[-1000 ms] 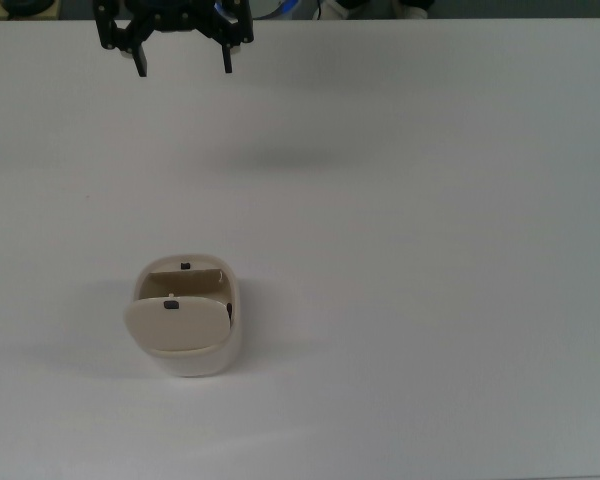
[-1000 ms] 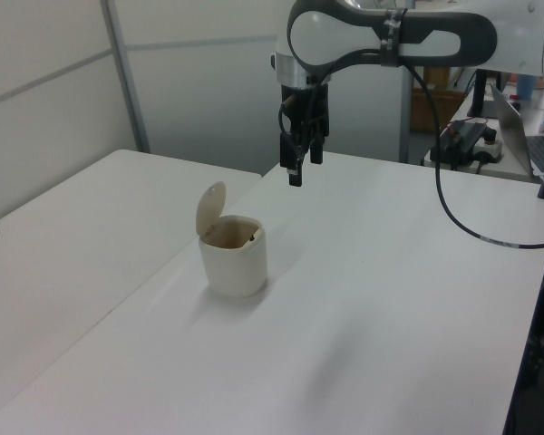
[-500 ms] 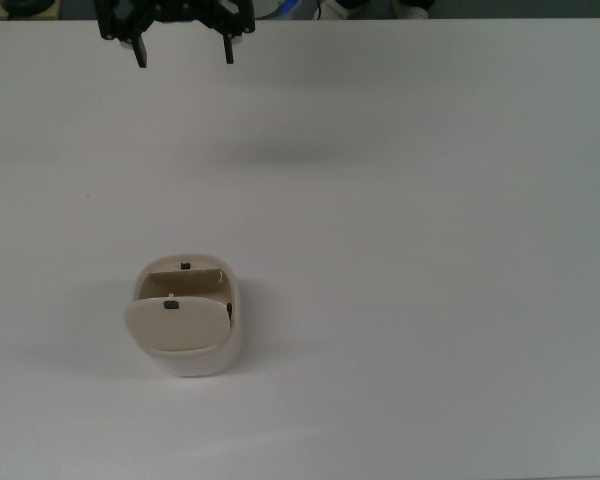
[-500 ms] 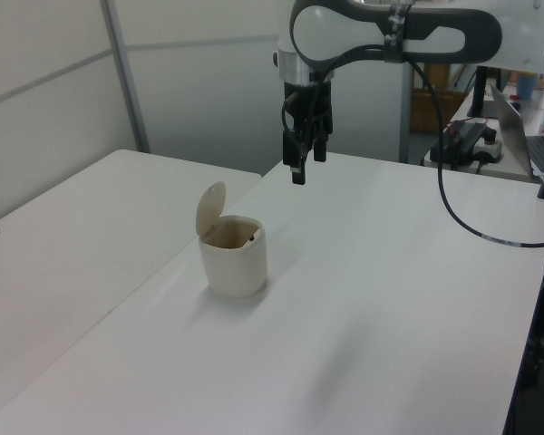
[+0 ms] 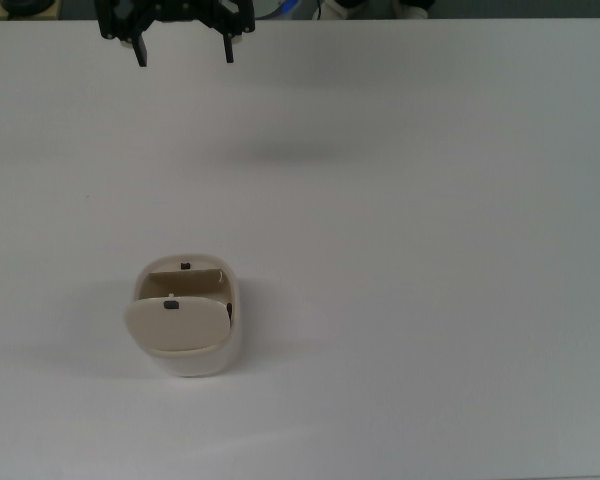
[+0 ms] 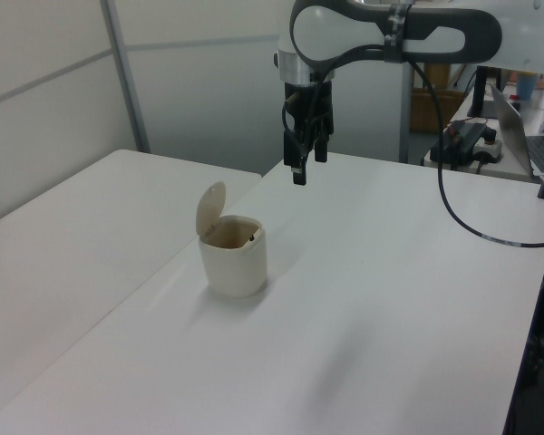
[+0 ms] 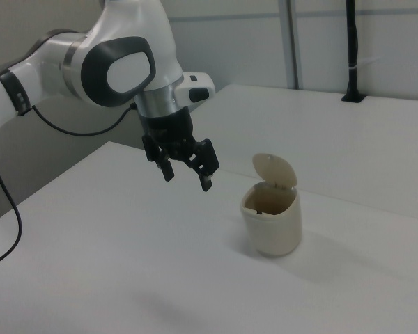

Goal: Open the trash can

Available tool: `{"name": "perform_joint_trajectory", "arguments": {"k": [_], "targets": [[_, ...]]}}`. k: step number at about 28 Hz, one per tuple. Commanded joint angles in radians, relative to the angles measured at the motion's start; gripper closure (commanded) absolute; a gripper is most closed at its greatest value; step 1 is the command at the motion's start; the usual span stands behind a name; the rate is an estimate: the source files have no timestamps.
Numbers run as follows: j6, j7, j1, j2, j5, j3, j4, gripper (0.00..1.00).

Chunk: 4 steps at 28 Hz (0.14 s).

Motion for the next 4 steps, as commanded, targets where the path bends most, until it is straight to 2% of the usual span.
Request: {"name": "perform_joint_trajectory", "arguments": {"k": [1, 4], "targets": [[-0.027, 0.022, 0.006, -0.015, -0.01, -0.005, -0.006, 0.0], [-0.027, 0.022, 0.006, -0.015, -0.01, -0.008, -0.006, 0.0]]}}
